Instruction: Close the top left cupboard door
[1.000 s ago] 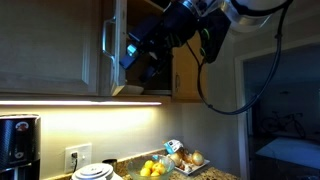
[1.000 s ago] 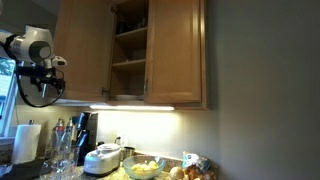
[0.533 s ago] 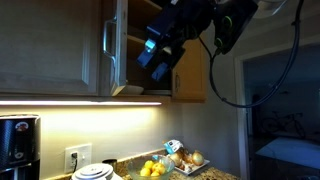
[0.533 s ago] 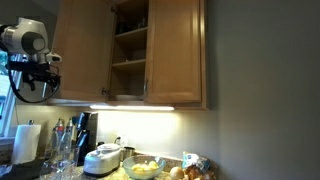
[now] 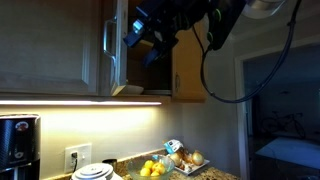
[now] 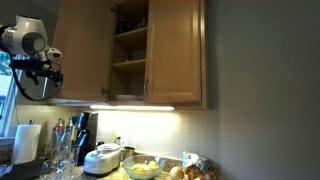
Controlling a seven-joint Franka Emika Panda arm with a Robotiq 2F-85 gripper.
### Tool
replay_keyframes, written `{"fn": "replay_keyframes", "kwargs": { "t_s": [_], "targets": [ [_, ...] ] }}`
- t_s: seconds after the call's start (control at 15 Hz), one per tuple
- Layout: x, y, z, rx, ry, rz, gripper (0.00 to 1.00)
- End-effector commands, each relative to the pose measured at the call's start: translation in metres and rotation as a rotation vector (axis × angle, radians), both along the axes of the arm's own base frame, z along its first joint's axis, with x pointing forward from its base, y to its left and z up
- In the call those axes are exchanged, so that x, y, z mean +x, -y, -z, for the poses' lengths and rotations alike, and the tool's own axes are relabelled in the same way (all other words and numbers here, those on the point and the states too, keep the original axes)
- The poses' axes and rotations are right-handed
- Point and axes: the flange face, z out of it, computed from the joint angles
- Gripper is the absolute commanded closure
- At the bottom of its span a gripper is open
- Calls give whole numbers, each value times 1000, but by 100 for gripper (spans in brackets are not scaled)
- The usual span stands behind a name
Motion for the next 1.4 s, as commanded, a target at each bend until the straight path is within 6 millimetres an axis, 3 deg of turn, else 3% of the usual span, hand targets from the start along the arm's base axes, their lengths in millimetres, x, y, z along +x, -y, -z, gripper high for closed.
{"fn": "replay_keyframes", "kwargs": {
  "t_s": [0.0,0.4,0.87,1.33],
  "targets": [
    [9,-8,-3,25,81,-7,0],
    [21,-17,6,19,154,14,0],
    [8,6,-5,-27,239,185,0],
    [-10,65,-14,-91,168,393,0]
  ]
}}
